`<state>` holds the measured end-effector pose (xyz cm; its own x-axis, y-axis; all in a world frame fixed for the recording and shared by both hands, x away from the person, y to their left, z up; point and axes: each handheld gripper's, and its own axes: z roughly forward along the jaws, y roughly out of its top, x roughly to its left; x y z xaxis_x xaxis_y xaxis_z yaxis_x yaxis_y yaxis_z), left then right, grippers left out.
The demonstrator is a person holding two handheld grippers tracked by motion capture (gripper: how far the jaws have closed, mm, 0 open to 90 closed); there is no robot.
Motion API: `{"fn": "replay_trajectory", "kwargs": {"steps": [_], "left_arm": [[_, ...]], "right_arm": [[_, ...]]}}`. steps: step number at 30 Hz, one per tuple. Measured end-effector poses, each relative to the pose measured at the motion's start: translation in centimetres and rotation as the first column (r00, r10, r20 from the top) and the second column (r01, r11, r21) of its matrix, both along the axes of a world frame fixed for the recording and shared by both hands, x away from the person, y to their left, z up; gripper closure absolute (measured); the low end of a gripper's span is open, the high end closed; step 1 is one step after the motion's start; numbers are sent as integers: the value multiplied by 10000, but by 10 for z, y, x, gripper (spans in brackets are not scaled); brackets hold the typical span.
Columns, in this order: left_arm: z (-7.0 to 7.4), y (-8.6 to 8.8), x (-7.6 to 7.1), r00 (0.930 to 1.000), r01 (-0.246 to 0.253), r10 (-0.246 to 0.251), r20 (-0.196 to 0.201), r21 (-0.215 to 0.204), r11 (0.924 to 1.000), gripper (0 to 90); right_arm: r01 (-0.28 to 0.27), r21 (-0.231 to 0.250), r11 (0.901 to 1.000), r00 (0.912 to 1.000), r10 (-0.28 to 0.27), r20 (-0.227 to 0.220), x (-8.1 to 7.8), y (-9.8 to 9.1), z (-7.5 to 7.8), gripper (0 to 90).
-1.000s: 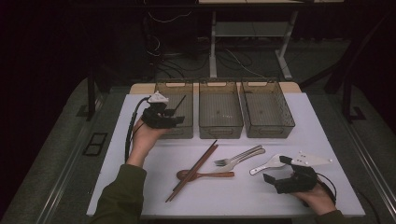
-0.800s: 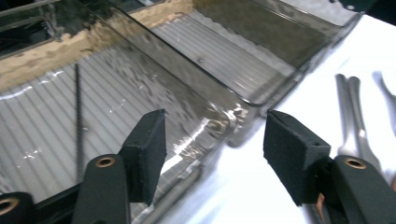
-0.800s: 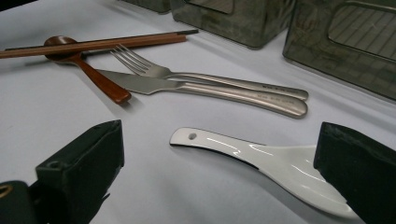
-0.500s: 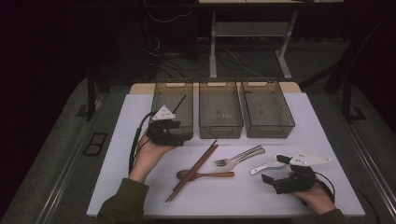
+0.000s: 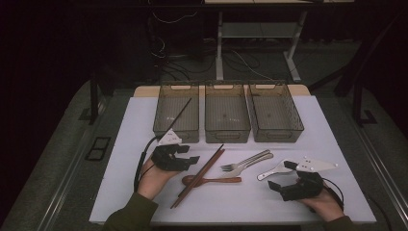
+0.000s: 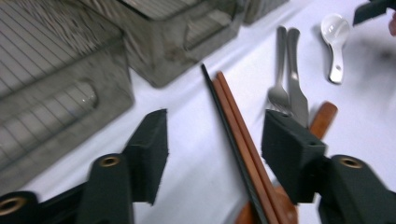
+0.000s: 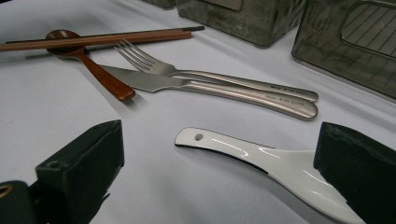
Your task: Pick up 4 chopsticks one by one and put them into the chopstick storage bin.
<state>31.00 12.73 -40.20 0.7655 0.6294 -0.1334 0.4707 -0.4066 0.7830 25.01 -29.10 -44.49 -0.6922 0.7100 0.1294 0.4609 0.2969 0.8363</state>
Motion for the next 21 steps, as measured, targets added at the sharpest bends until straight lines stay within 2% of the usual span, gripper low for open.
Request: {"fn": "replay_trajectory", "kwargs": {"steps": [4,8,17,21], "left_arm": [[-6,-3,-8,9999,159,-158,-30,143,9998,532],[-11,-4,-10,9996,251,-251,-98,44,9997,628],[-22,-10,-6,9983,339,-335,-475,82,9994,673],[-28,-14,-4,9976,438,-417,-546,380,9983,676]], "right_arm": [[16,-9,10000,10000,-16,8,0,0,0,14],[18,-31,10000,10000,-18,-13,0,-1,0,14],[84,-61,9999,10000,-84,53,-1,-2,0,14],[95,-95,9999,9999,-94,57,-1,-2,0,14]]}}
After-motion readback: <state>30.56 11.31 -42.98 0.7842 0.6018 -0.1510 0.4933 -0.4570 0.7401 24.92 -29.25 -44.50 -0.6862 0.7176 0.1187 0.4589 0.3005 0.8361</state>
